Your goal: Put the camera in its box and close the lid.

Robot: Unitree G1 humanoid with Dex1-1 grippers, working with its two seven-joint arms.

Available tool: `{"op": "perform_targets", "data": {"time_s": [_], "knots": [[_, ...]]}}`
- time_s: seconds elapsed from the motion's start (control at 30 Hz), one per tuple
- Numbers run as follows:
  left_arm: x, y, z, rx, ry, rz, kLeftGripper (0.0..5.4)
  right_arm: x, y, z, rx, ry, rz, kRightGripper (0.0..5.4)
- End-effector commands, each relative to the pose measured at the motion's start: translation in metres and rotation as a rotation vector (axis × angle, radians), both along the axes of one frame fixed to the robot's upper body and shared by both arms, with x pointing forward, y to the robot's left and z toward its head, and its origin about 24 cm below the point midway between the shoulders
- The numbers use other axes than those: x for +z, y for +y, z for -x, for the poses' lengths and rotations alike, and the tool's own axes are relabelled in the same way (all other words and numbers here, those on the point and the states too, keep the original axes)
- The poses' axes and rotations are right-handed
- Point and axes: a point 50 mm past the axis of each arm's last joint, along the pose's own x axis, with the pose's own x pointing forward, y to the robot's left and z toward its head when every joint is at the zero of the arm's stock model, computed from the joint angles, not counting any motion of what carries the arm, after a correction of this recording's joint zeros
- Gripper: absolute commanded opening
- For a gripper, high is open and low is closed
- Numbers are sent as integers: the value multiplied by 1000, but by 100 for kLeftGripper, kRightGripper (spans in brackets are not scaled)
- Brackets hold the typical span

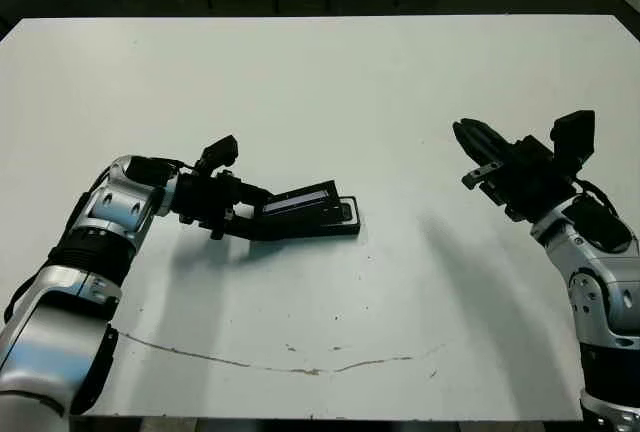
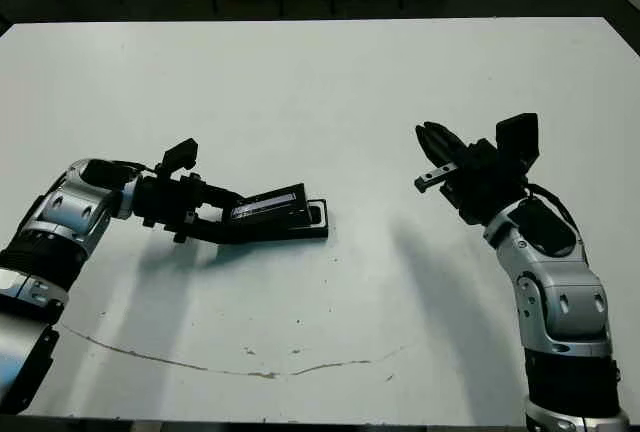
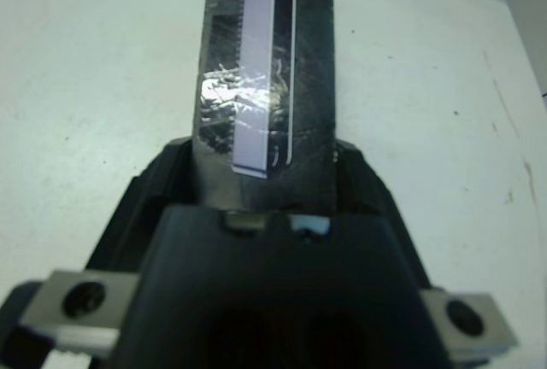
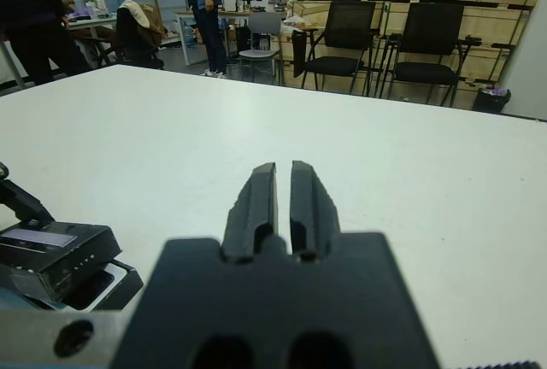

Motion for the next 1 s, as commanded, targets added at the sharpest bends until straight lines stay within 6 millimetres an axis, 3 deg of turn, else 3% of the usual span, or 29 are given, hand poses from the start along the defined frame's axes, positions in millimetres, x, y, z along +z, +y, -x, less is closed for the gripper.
{"op": "perform_targets", "data": {"time_s": [0.03,0.6,1.0], "knots": [[-28,-19,10,-49,126,-11,271,-4,-3,1,-11,14,29,0],[-32,-50,2,-101,98,-41,271,-4,-5,1,-14,19,27,0],[-15,-63,0,-263,-39,-222,271,-6,-5,1,-9,16,23,0]]}}
